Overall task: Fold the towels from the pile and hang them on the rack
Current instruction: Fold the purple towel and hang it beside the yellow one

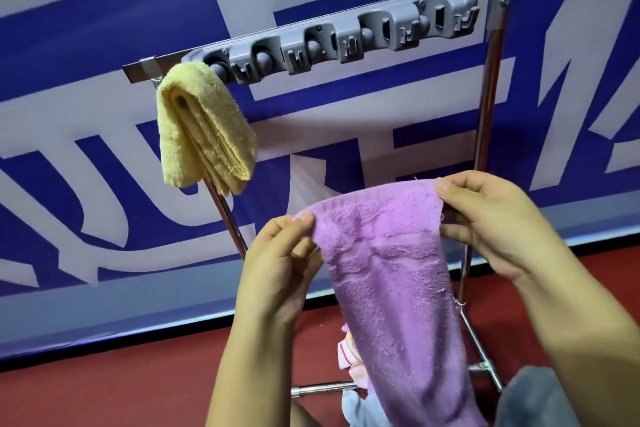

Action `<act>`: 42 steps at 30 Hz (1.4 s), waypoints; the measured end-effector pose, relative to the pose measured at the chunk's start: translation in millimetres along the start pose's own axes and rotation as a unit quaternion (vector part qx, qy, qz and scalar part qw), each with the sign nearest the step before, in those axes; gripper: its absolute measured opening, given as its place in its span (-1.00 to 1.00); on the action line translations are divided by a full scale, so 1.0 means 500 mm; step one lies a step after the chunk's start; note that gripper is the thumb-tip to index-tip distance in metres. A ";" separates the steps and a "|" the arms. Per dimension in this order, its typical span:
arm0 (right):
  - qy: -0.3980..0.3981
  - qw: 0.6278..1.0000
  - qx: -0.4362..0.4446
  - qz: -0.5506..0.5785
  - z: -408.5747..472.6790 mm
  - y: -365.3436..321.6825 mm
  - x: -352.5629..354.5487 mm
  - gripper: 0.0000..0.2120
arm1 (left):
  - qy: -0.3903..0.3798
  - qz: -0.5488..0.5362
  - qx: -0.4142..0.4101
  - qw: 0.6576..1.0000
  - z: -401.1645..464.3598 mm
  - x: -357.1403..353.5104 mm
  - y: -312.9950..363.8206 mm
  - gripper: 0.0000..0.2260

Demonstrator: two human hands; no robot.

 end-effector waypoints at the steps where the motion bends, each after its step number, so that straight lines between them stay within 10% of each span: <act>1: 0.015 1.000 0.020 -0.013 -0.006 -0.005 -0.006 -0.86 | -0.008 0.011 -0.010 1.000 -0.004 -0.008 -0.001 -0.88; 15: 0.030 0.952 0.222 -0.211 -0.095 -0.048 -0.082 -0.94 | -0.033 0.187 -0.158 0.969 -0.069 -0.081 0.018 -0.86; 42: 0.037 0.924 0.292 -0.244 -0.105 -0.040 -0.100 -0.81 | -0.130 0.152 -0.152 0.968 -0.093 -0.092 0.023 -0.76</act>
Point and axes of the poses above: each hand's wrist, its own z-axis towards the middle knuckle, its own x-axis out of the back of the hand, y = z × x, the point moved 3 cm from there along z, towards the middle knuckle, and after that the axes turned 1 degree about z, right-handed, at the moved point
